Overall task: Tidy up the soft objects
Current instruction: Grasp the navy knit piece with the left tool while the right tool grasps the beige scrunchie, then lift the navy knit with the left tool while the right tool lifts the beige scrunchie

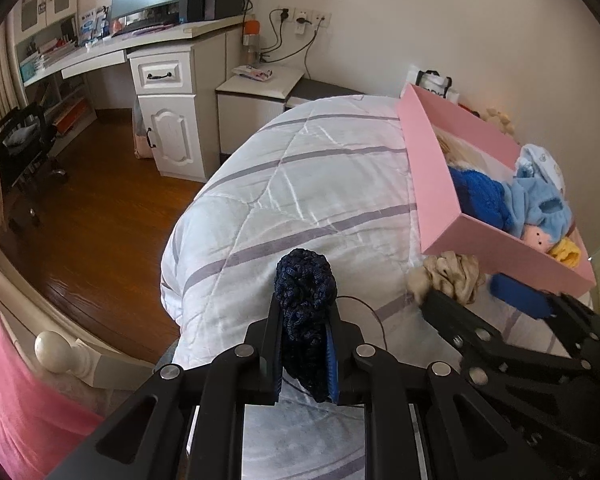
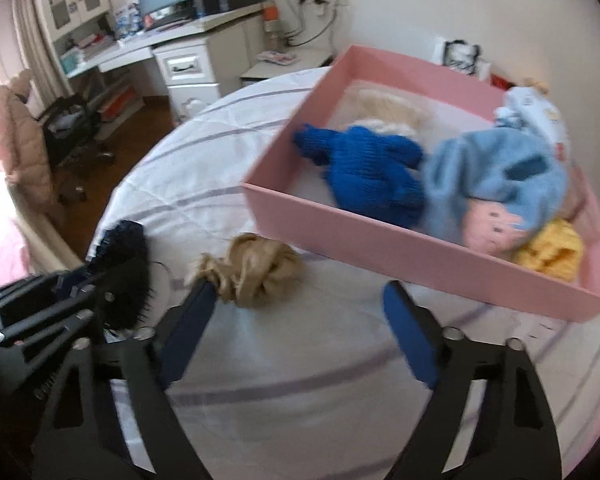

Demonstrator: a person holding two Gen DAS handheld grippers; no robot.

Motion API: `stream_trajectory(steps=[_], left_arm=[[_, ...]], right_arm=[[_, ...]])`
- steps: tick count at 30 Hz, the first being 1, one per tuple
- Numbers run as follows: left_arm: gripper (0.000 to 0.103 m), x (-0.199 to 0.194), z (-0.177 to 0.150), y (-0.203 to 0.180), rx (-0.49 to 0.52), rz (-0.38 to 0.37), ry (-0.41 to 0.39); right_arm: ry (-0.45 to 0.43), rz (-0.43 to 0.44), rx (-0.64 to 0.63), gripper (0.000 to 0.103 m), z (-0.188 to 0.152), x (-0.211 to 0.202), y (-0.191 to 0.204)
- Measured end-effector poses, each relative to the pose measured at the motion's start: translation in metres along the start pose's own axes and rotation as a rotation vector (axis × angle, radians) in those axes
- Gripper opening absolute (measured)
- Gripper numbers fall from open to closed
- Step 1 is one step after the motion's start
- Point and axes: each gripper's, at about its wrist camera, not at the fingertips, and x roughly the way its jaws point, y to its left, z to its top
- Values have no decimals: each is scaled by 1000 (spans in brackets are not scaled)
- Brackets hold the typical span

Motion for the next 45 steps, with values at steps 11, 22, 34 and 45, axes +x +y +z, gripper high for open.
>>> stream_trajectory(steps=[11,22,34,45], left_arm=[[14,0,0,2,-8,-16,-3],[13,-6,0,-19,30,47,-36],[13,-29,-13,-71,125,-1,-82],[13,-72,-38,-117,218,-61,-146]], right_arm=[[-27,39,20,24,13,24,4],[-21,64,56,21,5,14,-11],[-47,-2,118,21,-22,-24,-47],[-127,-88,209,21,-56,-83,-90]])
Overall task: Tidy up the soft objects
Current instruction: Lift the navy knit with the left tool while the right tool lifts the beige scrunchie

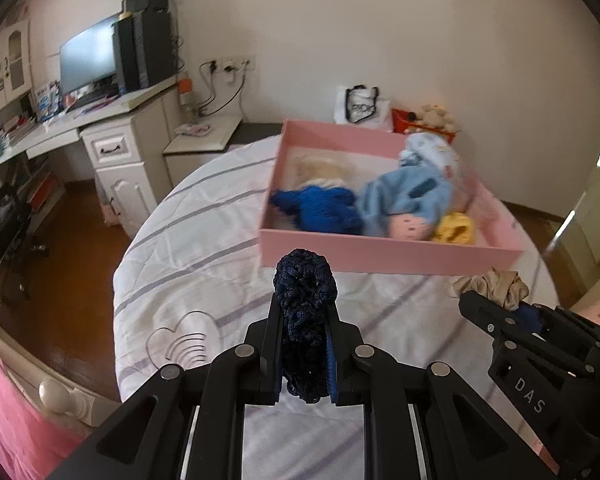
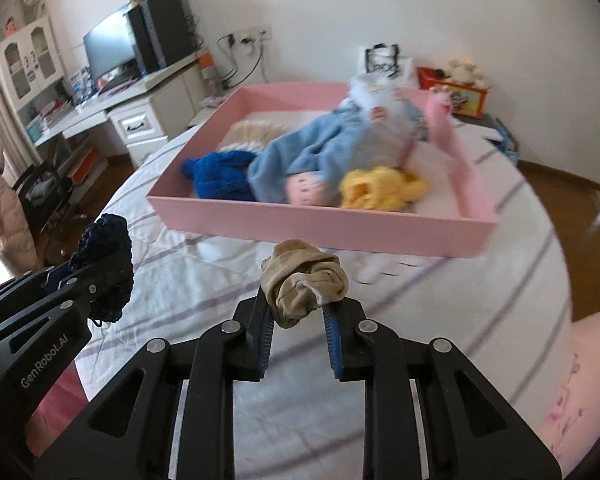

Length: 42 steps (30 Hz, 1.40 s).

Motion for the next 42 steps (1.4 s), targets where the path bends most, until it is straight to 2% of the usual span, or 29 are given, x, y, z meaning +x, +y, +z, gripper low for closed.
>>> stream_trajectory(steps=[10,15,28,34,42], left_arm=[[13,-57,-12,-34,68,-38,-96],[13,-89,-19,-41,85,-45,-159],[13,-176,-42,-44,102,-55,-348],[13,-204,-58,-41,109,-65,-406],[13,-231,-84,-34,111,-73,-454]], right_arm=[[-106,-41,39,21,-10,-58,-23],[-167,-49,23,21,-15,-89,-21],[-339,-66,-19,22,-20,-163,-6],[-422,-71,-49,22,-25,-196,5],[-478,-90,-66,22,-35,-222,18]])
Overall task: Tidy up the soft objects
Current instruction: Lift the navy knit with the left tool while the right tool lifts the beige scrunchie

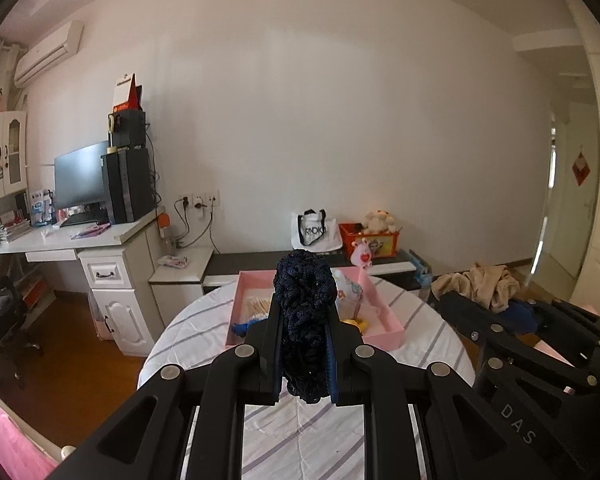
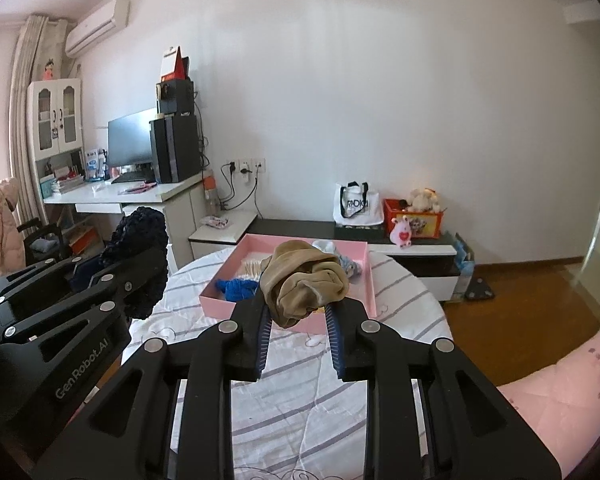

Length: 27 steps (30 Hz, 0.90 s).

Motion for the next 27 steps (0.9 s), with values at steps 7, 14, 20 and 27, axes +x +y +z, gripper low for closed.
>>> stream_trajectory(steps=[7,14,20,27], left_arm=[[13,-19,-12,6,0,13,-26],[13,-15,-23,3,-4,26,-13],[13,-6,-19,-2,-10,30,-3],[13,6,-8,-4,-9,32,9]], right_arm=[[-31,-10,-6,22,3,-12,5],[-48,-16,-9,23,-2,-19,5],[-42,-21,-12,23,-3,-18,5],[-28,-29,-6,23,0,-12,3]])
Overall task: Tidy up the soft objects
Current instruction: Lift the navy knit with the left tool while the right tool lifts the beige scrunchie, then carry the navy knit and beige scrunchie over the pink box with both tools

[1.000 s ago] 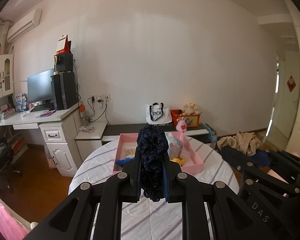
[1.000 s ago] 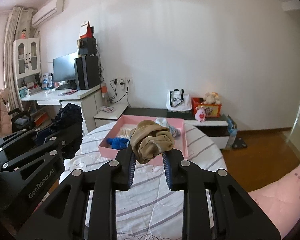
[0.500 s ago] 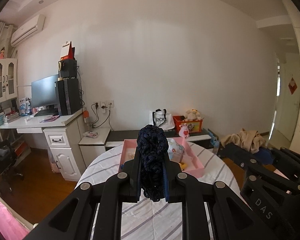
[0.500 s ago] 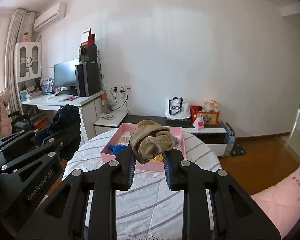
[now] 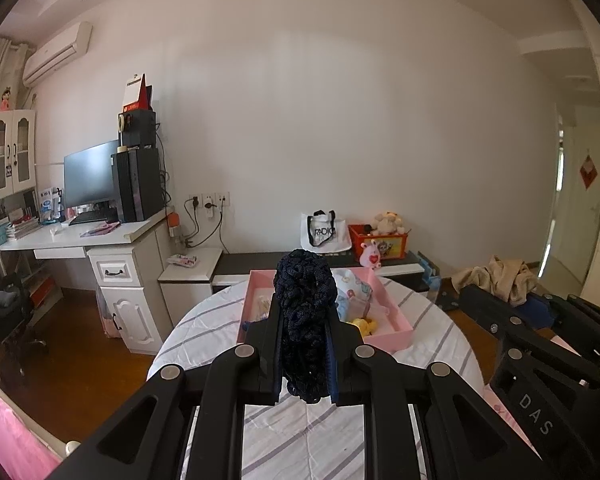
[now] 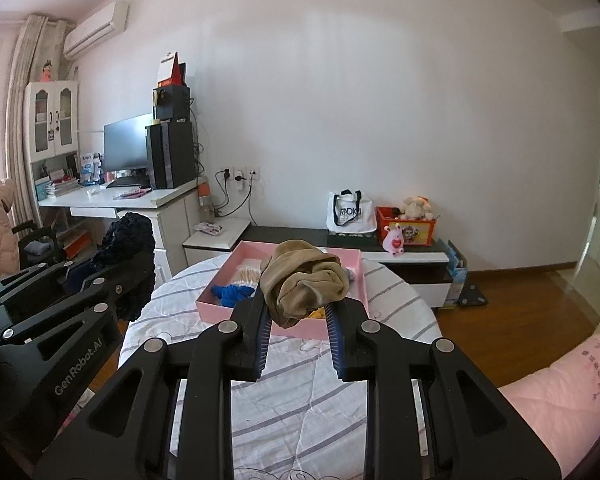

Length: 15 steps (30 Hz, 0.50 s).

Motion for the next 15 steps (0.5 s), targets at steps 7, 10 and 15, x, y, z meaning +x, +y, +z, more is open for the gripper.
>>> stream_trajectory(steps=[7,10,15], left_arm=[[13,1,0,2,-2,2,9],[13,5,-1,4,-5,5,22],[13,18,1,5,-9,7,55]], right_arm=[[7,-11,6,23,3,4,-1],[14,-12,8,23,3,7,1],[42,-23,17,23,1,18,-2]])
